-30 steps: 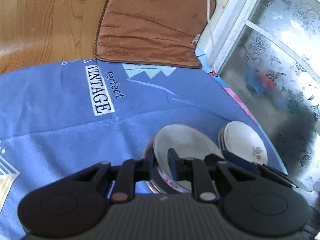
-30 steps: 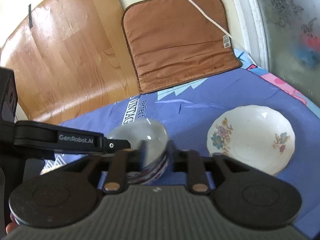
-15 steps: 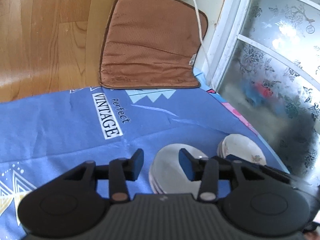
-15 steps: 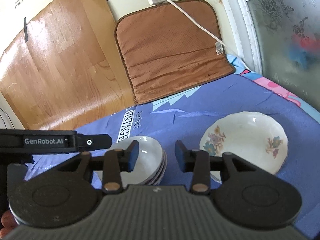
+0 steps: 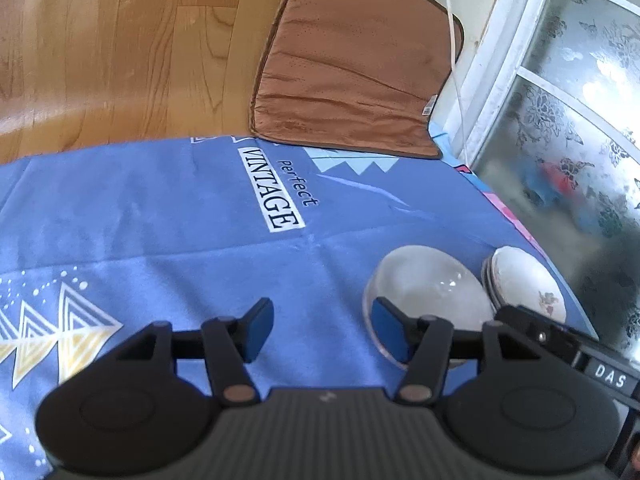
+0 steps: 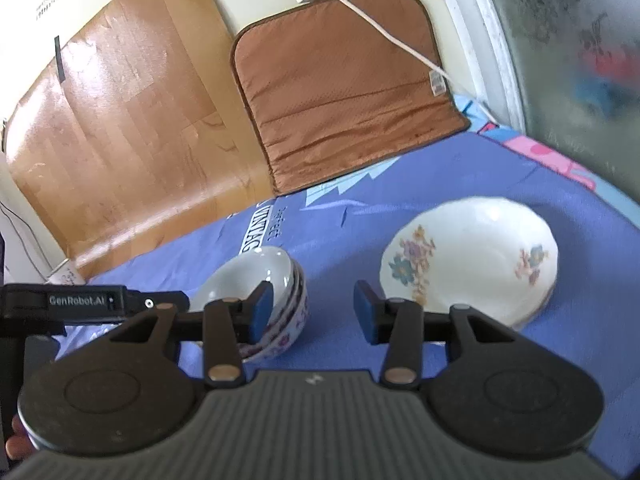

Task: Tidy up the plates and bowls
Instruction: 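Lower the third bowl onto the bowl stack and open both grippers, then grip the stacked bowls' rim with both grippers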

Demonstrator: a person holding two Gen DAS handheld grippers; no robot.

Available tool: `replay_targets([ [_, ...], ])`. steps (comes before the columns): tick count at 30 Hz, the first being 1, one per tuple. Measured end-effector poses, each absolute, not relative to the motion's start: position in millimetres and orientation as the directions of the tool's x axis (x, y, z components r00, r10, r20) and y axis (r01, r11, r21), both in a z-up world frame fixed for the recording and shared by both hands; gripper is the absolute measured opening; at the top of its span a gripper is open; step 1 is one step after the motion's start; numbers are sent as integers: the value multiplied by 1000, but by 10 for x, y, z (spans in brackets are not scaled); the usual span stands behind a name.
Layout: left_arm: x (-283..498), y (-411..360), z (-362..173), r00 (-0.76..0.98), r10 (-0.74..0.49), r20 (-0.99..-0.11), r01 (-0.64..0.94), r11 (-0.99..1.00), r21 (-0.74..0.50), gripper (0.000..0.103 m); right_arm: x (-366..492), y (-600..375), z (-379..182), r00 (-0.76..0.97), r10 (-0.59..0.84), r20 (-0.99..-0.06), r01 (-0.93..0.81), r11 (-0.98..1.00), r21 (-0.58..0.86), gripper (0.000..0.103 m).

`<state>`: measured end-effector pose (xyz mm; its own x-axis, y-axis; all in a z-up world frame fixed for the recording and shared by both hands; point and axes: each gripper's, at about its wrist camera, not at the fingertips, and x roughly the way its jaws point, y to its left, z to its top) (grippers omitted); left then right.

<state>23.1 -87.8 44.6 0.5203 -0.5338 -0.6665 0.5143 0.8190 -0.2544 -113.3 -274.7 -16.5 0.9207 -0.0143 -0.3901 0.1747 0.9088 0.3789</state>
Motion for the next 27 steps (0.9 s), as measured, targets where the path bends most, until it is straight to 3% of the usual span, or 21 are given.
replay_targets([
  [10,279,-1030,445,455,-578,-678,539,784,-307,59,-1192,-2794,-166,922,7,-387,162,900,404,47],
  [19,244,-1136,411,506,-523,-687,541,812,-219,60,-1168,-2787,-173,927,26,-373,145,895,422,48],
  [25,220,-1142,436,538,-507,-673,545,819,-182,60,-1343,-2756,-43,969,-46,-241,139,912,387,49],
  [26,216,-1136,439,543,-506,-670,547,819,-175,60,-1391,-2743,-14,978,-65,-200,138,916,377,51],
  [27,204,-1135,445,551,-504,-665,547,820,-168,60,-1438,-2735,1,983,-84,-161,140,918,372,61],
])
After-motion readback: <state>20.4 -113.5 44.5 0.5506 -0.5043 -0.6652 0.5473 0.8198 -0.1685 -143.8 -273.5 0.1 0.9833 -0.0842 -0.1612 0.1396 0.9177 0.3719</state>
